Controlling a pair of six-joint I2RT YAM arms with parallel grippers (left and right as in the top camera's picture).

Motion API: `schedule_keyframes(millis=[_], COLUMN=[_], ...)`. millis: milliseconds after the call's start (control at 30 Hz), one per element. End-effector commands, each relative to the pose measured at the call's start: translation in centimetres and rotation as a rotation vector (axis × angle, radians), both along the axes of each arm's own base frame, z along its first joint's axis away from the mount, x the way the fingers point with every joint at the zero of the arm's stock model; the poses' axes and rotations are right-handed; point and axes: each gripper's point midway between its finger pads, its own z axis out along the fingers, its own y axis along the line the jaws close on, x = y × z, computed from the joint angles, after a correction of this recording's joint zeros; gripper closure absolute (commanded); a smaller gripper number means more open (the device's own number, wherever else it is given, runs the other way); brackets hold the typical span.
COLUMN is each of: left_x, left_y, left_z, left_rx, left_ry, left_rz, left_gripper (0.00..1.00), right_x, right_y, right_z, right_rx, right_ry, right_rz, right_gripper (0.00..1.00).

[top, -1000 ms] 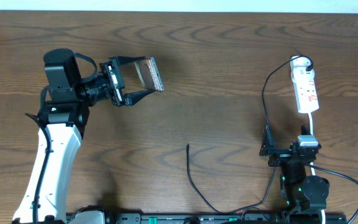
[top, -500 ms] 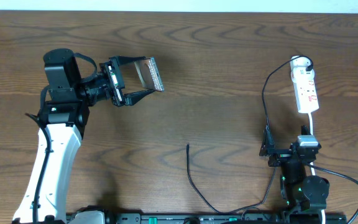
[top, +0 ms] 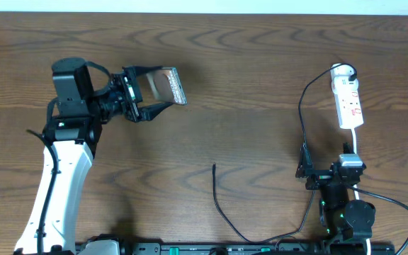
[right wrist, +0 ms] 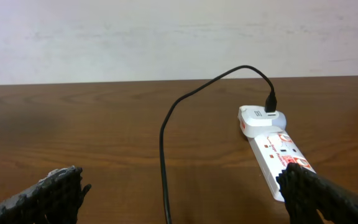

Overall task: Plug charger to phone and switch on socket
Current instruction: 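Rotate the held phone to face right, toward the table center, then swing the right gripper from the power strip toward the held phone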

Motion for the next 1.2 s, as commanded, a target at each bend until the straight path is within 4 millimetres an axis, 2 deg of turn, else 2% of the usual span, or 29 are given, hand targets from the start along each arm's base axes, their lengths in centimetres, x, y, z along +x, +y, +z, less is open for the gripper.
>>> schedule_keyframes(millis=[0, 233, 433, 700, 933, 1100, 1167], left_x=[0.6, -2.2, -4.9, -6.4, -6.6, -6.6, -6.6], left_y=[1.4, 4.5, 6.3, 6.8, 6.8, 6.8, 6.8], left_z=[-0.9, -7.5, -10.4, -12.0, -12.1, -12.1, -12.1], left_rx=[0.145, 0.392, 0.537, 0.580, 0.582, 0.582, 0.582], left_ry=[-0.060, 0.195, 0.320, 0.382, 0.385, 0.385, 0.385], left_rz=[0.058, 0.144, 0.146, 0.126, 0.122, 0.122, 0.123], left_gripper=[0.93, 0.92, 0.92, 0.92, 0.92, 0.92, 0.92], right_x=[0.0, 0.0, 0.0, 0.0, 0.0, -0.4, -0.6], right_y=[0.1, 0.1, 0.1, -0.1, -0.1, 3.0, 3.6], right_z=[0.0, 0.0, 0.0, 0.0, 0.5, 3.5, 4.2], right_rx=[0.009, 0.009, 0.009, 0.008, 0.015, 0.053, 0.104], right_ry=[0.001, 0.001, 0.001, 0.001, -0.023, -0.135, -0.148], right_rz=[0.003, 0.003, 0.003, -0.012, -0.009, 0.174, 0.207], right_gripper=[0.01, 0.01, 0.01, 0.01, 0.01, 0.01, 0.01])
